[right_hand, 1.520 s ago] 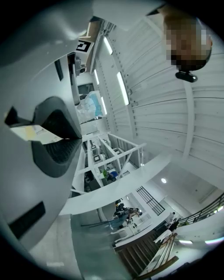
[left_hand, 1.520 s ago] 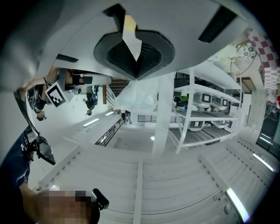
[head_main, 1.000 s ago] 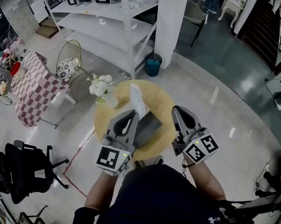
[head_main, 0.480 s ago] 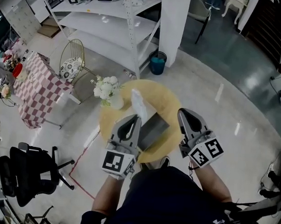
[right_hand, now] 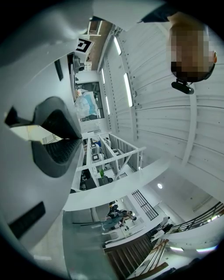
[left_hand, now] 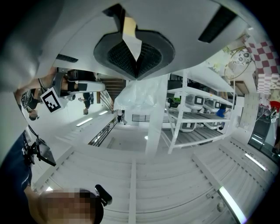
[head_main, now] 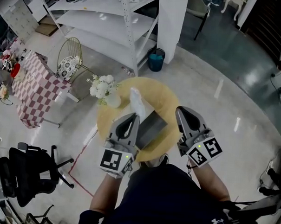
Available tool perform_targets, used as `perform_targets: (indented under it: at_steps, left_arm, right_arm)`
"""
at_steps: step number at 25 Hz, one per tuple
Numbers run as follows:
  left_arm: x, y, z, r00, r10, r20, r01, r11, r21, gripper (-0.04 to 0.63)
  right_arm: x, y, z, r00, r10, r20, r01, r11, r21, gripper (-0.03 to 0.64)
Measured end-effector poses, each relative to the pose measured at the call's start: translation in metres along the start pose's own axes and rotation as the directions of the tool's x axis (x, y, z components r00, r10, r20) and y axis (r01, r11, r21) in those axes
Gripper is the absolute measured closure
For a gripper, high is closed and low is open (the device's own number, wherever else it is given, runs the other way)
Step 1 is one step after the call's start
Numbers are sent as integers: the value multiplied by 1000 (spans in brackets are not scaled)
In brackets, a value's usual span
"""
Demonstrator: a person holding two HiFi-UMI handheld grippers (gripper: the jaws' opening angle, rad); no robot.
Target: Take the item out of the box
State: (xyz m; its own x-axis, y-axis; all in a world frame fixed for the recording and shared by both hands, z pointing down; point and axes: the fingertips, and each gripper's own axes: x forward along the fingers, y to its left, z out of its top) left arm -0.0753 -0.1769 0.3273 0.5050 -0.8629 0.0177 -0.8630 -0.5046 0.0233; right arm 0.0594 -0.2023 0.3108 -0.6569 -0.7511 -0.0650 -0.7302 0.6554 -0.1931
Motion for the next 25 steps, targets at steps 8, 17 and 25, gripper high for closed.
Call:
perform_targets:
  at_steps: [8,17,25]
  left_arm:
    - [1,-2,2,1000,2,2,-2,1000,-8,577]
    - [3,-2,-1,1000,1,-9,-1,1000,5,577]
    - [2,-4,-1,1000,-3,-3,3,1000,4,578]
  right_arm:
    - [2,-2,-3,1000,4,-10,-4,1000,9,604]
    - [2,-5,-6,1000,12,-14,-11,1000,19,604]
    - [0,-3,-8,1000,9,-16,-9,1000,20,604]
